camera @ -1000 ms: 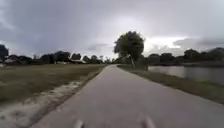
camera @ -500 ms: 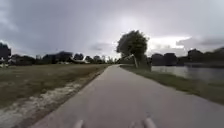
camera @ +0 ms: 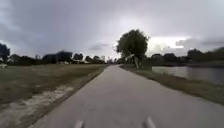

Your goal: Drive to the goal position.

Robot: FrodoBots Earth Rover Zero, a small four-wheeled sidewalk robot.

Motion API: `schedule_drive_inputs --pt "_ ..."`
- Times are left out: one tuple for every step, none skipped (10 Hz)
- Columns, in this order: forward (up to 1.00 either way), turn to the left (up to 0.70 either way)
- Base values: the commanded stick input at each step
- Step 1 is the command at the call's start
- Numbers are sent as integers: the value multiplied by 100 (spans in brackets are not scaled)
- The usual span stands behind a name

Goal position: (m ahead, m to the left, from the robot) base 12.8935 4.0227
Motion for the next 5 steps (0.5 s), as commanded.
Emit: schedule_drive_inputs --pt "100 0" --pt "100 0" --pt "100 0" --pt "100 0" --pt "100 0"
